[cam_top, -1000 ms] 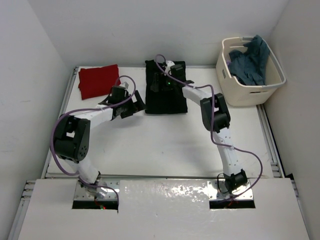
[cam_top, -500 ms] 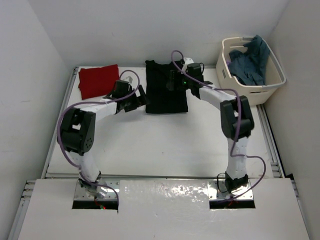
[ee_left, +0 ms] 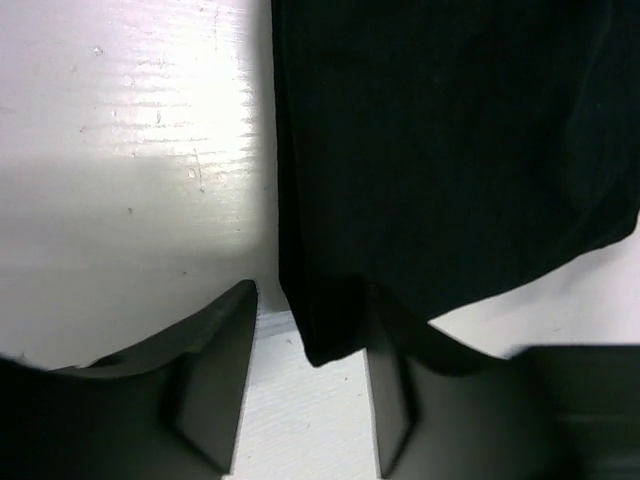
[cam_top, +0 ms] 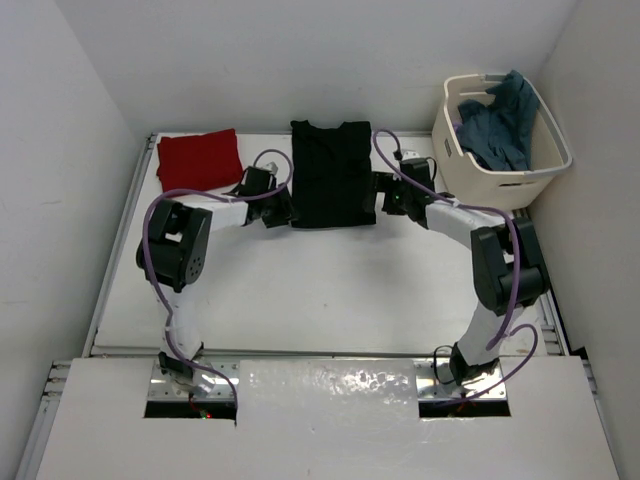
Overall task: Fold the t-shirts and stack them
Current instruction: Grab one side of the 2/3 rectangular tshirt with both arms
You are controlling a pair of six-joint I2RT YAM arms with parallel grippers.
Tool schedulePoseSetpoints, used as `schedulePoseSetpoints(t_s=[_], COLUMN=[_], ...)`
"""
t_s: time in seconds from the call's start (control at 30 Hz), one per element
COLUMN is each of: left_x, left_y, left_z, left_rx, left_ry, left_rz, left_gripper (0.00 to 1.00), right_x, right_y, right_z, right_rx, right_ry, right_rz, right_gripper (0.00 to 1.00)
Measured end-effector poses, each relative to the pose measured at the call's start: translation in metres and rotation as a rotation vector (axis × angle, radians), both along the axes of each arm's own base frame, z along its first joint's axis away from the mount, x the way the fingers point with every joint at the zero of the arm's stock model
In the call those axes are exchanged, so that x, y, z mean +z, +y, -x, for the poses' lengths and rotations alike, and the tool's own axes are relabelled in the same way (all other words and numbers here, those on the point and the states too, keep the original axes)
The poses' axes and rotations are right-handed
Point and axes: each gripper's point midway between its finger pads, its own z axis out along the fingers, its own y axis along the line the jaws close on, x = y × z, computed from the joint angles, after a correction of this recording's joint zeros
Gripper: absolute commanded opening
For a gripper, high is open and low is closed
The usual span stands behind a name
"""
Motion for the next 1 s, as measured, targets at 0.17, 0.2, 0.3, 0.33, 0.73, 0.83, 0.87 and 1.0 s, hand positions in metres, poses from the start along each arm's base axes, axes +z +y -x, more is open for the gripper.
schedulePoseSetpoints(t_s=[0.17, 0.2, 0.3, 0.33, 0.73, 0.83, 0.87, 1.0], left_x=[-0.007, -0.008, -0.009, -0.009, -0.009, -0.009, -0.009, -0.007], left_y=[-0.005, -0.005, -0.007, -0.008, -0.011, -0.012, -0.012, -0.009], left_z=[-0.003, -0.003, -0.003, -0.003, -0.005, -0.005, -0.002, 0.03], left_rx=[-0.01, -0.011, -0.015, -0.015, -0.023, -0.025, -0.025, -0.038], left_ry=[0.005, 0.005, 0.005, 0.002, -0.005, -0.013, -0.018, -0.002], left_rz=[0.008, 0.007, 0.004, 0.005, 0.018, 0.028, 0.032, 0.031], left_gripper=[0.16, 0.13, 0.02, 0.0, 0.0, 0.0, 0.0, 0.0], right_x=[-0.027, -0.032, -0.049, -0.054, -0.074, -0.076, -0.075, -0.069], right_y=[0.0, 0.001, 0.003, 0.004, 0.02, 0.022, 0.022, 0.022], right_z=[0.013, 0.015, 0.017, 0.018, 0.012, 0.018, 0.02, 0.056], right_rx=[-0.047, -0.059, -0.095, -0.105, -0.141, -0.137, -0.133, -0.093], right_ry=[0.078, 0.09, 0.123, 0.132, 0.151, 0.155, 0.153, 0.184], right_rz=[-0.052, -0.066, -0.101, -0.112, -0.29, -0.319, -0.324, -0.343], right_gripper=[0.98, 0.96, 0.9, 0.86, 0.0, 0.0, 0.0, 0.0])
